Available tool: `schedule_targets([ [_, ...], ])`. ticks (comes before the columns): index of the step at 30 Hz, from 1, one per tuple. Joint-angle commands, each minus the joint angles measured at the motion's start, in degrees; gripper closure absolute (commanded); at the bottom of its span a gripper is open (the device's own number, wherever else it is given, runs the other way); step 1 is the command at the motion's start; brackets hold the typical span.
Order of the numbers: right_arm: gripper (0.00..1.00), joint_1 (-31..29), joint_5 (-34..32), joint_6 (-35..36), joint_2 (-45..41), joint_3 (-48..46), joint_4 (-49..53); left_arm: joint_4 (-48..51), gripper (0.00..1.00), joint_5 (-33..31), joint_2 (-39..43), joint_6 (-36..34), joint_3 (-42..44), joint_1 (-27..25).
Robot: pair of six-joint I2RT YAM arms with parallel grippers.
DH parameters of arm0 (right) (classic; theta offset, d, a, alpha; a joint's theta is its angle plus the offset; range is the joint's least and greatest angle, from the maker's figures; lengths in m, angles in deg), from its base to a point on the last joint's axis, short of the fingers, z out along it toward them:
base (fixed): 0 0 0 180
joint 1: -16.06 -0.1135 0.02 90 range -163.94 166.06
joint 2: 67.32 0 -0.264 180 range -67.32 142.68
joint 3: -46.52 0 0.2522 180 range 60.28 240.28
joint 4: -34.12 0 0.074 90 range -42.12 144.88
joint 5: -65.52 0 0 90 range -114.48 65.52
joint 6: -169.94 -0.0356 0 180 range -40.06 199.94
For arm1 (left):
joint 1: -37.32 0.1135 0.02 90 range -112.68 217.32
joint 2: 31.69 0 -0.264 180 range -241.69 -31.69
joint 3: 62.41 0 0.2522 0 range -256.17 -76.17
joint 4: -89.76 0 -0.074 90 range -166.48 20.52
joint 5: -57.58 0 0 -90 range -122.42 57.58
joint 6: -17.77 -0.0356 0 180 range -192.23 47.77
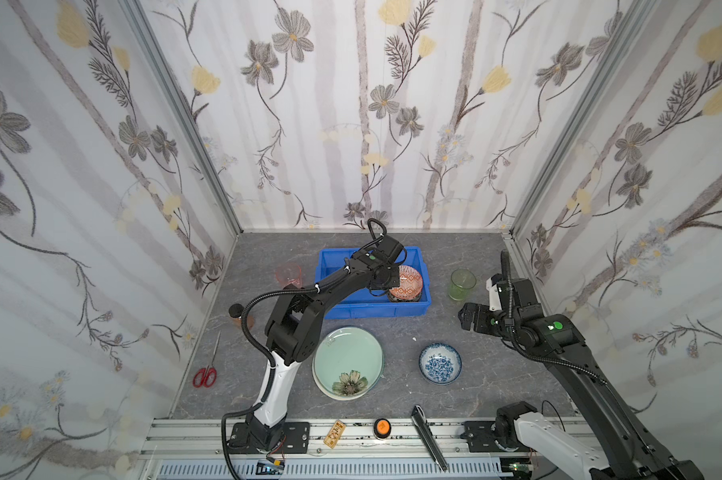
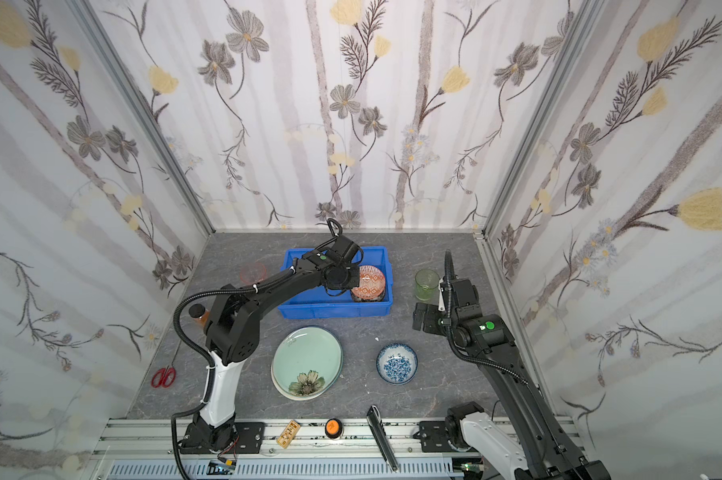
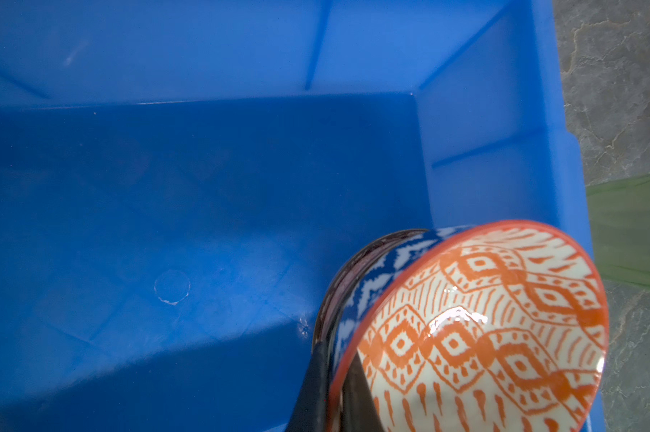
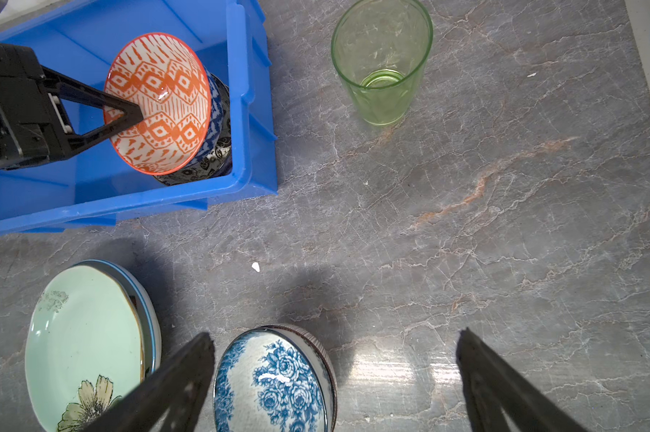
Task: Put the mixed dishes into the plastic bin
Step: 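Lower the orange-patterned bowl into the blue bin and open the left gripper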
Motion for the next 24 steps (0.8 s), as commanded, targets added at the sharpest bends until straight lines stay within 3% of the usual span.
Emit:
schedule_targets([
  [1, 0.0, 0.06, 0.49, 0.33, -0.18, -0.27, -2.15, -0.74, 0.94, 0.31, -0.37, 0.17, -0.15, -0.06],
  [8, 0.0, 0.23, 0.74, 0.42, -0.18, -0.71, -2.19, -0.71, 0.87, 0.78, -0.55, 0.33, -0.33, -0.06],
  [15, 0.0, 0.33, 1.02, 0.77, 0.46, -0.38, -2.14, -0.72, 0.73, 1.25, -0.55, 0.43, -0.56, -0.2],
  [24, 0.01, 0.41, 2.73, 1.43, 1.49, 0.42, -2.02, -0.59, 0.38, 1.15, 0.98, 0.28, -0.31, -0.42],
])
